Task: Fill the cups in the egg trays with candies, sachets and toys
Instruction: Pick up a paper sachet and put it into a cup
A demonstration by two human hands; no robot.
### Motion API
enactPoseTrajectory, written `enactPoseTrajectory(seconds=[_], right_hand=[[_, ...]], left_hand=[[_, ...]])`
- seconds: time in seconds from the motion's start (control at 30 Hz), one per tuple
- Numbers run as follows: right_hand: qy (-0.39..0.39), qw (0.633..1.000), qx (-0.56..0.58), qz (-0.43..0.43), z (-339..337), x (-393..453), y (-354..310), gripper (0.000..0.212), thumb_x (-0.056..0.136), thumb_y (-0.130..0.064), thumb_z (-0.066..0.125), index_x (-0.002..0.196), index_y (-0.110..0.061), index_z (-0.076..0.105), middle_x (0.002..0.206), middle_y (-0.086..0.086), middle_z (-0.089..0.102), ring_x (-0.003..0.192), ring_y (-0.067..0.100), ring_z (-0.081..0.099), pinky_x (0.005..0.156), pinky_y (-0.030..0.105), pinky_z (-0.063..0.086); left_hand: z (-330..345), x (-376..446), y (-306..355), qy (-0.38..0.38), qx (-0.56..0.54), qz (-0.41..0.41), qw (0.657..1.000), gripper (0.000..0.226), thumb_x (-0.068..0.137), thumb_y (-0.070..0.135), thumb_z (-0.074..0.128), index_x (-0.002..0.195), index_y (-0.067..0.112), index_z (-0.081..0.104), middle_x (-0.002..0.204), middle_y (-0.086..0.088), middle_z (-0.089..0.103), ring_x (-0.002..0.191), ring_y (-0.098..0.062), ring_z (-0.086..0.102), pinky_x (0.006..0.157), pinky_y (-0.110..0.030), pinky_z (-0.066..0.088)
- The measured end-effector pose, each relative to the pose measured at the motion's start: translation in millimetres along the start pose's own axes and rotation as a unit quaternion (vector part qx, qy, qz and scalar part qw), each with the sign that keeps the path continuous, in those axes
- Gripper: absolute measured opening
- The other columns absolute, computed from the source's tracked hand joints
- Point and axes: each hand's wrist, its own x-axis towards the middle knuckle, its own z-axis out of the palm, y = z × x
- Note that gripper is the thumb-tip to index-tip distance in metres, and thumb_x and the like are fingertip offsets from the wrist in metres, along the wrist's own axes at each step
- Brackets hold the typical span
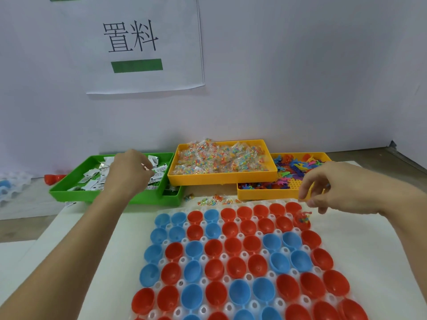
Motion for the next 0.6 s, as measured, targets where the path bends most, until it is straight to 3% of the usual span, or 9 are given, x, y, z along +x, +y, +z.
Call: enactPoseTrajectory(seconds=[0.13, 0.27, 0.47, 0.6], right_hand=[[0.028, 1.0, 0.007, -0.005, -2, 1, 3, 0.011, 0.09, -0.026, 0.073, 0.086, -0.035, 0.068, 0.073, -0.009, 0.073, 0.064, -0.003, 0.068, 0.064, 0.021, 0.047], [0.046, 0.999, 0.014, -0.014, -3, 0, 4, 0.01, 0.092, -0.028, 0.07, 0.087, -0.036, 0.067, 0.07, -0.008, 0.071, 0.063, -0.003, 0.068, 0.063, 0.021, 0.046], [0.075, 0.997, 0.01, -0.026, -8, -3, 4, 0.008, 0.095, -0.03, 0.066, 0.089, -0.035, 0.067, 0.074, -0.003, 0.071, 0.063, 0.0, 0.068, 0.065, 0.024, 0.05], [0.099, 0.994, 0.025, -0.042, -12, -5, -2, 0.008, 0.096, -0.031, 0.063, 0.09, -0.035, 0.067, 0.072, -0.006, 0.07, 0.062, 0.001, 0.068, 0.058, 0.02, 0.043]], left_hand=[[12, 18, 1, -0.079, 0.106, 0.003, 0.991, 0.021, 0.086, 0.011, 0.074, 0.106, 0.017, 0.076, 0.104, -0.016, 0.072, 0.095, -0.034, 0.065, 0.084, -0.041, 0.056], [19, 23, 1, -0.078, 0.116, 0.013, 0.99, 0.011, 0.088, 0.012, 0.071, 0.095, 0.015, 0.079, 0.096, -0.015, 0.072, 0.087, -0.034, 0.065, 0.079, -0.042, 0.057], [9, 14, 9, 0.02, 0.067, 0.032, 0.997, 0.026, 0.097, 0.014, 0.052, 0.086, 0.001, 0.071, 0.076, -0.021, 0.065, 0.07, -0.038, 0.06, 0.065, -0.041, 0.051], [-12, -15, 31, 0.13, -0.014, 0.062, 0.989, 0.029, 0.096, 0.017, 0.054, 0.077, -0.001, 0.067, 0.068, -0.02, 0.065, 0.066, -0.04, 0.057, 0.064, -0.04, 0.049]])
